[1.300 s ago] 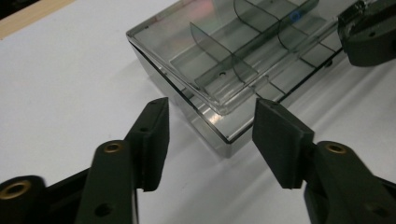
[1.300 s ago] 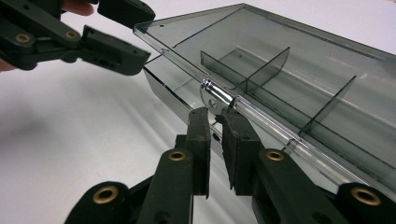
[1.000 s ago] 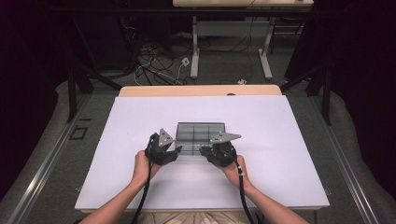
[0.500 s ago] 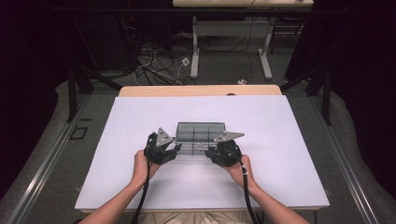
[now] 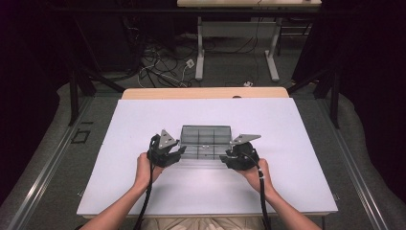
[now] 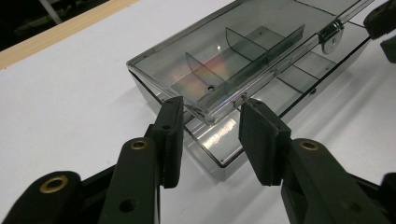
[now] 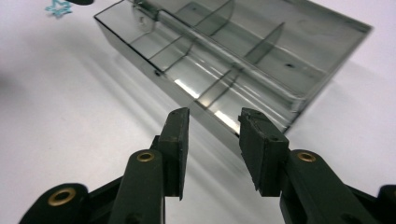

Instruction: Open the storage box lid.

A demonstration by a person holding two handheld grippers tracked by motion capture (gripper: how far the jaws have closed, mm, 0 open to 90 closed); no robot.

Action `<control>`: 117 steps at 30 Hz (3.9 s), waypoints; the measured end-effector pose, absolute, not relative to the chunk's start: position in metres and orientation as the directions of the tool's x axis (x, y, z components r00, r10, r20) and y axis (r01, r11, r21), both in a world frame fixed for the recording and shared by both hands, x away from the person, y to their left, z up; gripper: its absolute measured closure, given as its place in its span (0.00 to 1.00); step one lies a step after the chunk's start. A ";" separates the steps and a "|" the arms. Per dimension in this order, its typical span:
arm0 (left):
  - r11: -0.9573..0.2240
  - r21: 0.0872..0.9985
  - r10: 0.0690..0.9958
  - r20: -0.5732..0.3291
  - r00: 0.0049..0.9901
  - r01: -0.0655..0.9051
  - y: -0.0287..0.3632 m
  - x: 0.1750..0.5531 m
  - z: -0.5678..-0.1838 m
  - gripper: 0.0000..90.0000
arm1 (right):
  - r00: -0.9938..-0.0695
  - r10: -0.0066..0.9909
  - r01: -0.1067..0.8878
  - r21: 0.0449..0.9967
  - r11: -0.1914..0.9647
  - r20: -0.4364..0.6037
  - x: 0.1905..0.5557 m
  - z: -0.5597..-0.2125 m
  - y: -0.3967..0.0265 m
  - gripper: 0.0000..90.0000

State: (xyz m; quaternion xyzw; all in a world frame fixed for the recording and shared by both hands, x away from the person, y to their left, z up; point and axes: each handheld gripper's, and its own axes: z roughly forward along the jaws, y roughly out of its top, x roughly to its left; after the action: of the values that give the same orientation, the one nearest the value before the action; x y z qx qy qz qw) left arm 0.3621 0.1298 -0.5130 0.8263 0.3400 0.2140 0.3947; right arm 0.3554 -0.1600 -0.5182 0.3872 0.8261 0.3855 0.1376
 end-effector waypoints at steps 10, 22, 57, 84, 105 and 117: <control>-0.469 0.789 0.724 0.085 0.685 0.398 0.131 0.362 -0.512 0.67 | -0.615 0.789 0.515 0.765 0.387 0.015 0.364 -0.512 -0.173 0.70; -0.491 0.776 0.723 0.110 0.682 0.396 0.131 0.364 -0.514 0.59 | -0.611 0.791 0.502 0.761 0.410 -0.023 0.365 -0.509 -0.171 0.75; -0.537 0.771 0.691 0.168 0.703 0.343 0.128 0.381 -0.492 0.72 | -0.628 0.774 0.452 0.774 0.444 -0.078 0.379 -0.488 -0.172 0.69; -0.594 0.710 0.649 0.146 0.746 0.378 0.123 0.425 -0.456 0.78 | -0.634 0.764 0.471 0.722 0.506 -0.122 0.416 -0.455 -0.163 0.76; -0.616 0.689 0.612 0.115 0.783 0.380 0.122 0.450 -0.457 0.77 | -0.647 0.752 0.503 0.673 0.543 -0.123 0.445 -0.458 -0.159 0.80; -0.594 0.698 0.602 0.057 0.796 0.399 0.125 0.464 -0.460 0.77 | -0.638 0.759 0.527 0.645 0.553 -0.129 0.456 -0.463 -0.156 0.81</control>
State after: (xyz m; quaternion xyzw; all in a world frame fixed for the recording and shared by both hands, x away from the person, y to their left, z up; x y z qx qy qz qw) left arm 0.4635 0.1249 -0.4597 0.8810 0.2842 0.1450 0.3493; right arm 0.4563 -0.1562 -0.4630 0.3746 0.8581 0.2881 0.2010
